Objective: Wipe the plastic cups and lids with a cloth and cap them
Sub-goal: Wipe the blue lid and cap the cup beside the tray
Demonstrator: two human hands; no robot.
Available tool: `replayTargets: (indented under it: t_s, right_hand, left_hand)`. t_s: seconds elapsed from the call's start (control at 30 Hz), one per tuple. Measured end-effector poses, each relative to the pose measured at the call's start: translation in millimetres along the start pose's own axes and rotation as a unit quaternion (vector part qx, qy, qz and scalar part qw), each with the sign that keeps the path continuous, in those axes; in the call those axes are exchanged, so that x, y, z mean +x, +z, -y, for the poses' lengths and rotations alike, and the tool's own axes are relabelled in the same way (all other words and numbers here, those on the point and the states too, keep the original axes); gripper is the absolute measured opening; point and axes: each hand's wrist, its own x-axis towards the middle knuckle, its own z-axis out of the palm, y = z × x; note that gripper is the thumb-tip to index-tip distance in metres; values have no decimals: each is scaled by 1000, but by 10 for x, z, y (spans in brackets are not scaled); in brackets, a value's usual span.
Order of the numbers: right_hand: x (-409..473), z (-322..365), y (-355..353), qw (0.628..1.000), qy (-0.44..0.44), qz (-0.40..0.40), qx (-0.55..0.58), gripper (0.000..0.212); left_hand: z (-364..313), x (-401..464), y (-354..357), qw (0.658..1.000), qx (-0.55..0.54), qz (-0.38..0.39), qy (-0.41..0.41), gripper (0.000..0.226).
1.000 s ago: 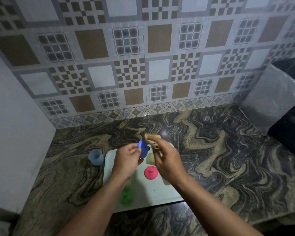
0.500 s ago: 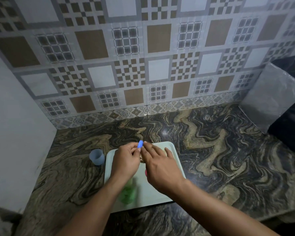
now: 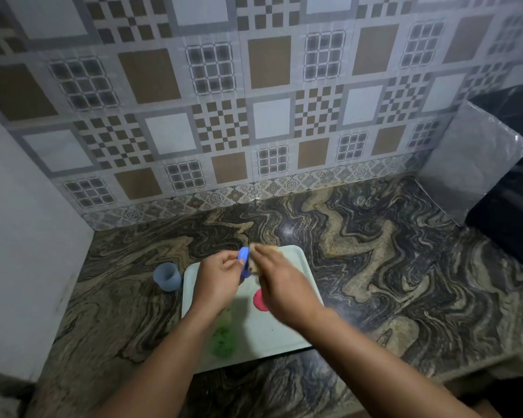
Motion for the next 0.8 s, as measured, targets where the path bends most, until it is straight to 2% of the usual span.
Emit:
replayTargets:
  t_s: [0.1,0.13,0.17,0.23,0.27,0.33,0.4,0.47,0.6,0.7,0.77,0.8]
  right_hand:
    - [-113,-69,105,991,-100,-21,-89,78]
    - [-96,-154,113,990,-92,-13,-102,78]
    - [-60,-232,99,995,-42,21,-92,71]
    - [39,-308,12,993,99,55,-16,31]
    - [64,-348,0,989,142,19,37,14]
    - [24,-288,9,981,136,-73,115,20]
    - [-61,-78,74,980,83,-83,159,39]
    - [-105,111,182,970,70,-82,218,49]
    - [75,132,226,938,126,-155,283,37]
    - [86,294,246,938,109,-122,305,28]
    - [56,327,257,932,98,-113,329,26]
    - [62,290,238,928,103,-131,332,26]
  left_hand:
    - [-40,-7,52,976,-205,-44,-67,14]
    - [-25,-13,45,957,-271,-50,-89,12]
    - [0,-19,34,936,-332,-53,-109,11]
    - [51,-10,9,902,-406,-55,-133,8]
    - [72,-9,2,898,-414,-55,-139,8]
    - [68,-8,26,896,-417,-48,-144,8]
    - [69,-15,94,901,-412,-41,-133,10]
    - [19,-52,181,918,-382,-35,-100,10]
    - [-51,-60,249,956,-289,-50,-21,9]
    - [-12,-15,216,982,-126,-112,79,13]
    - [-6,-29,219,982,-117,-125,83,16]
    - [-31,-50,223,978,-165,-109,67,15]
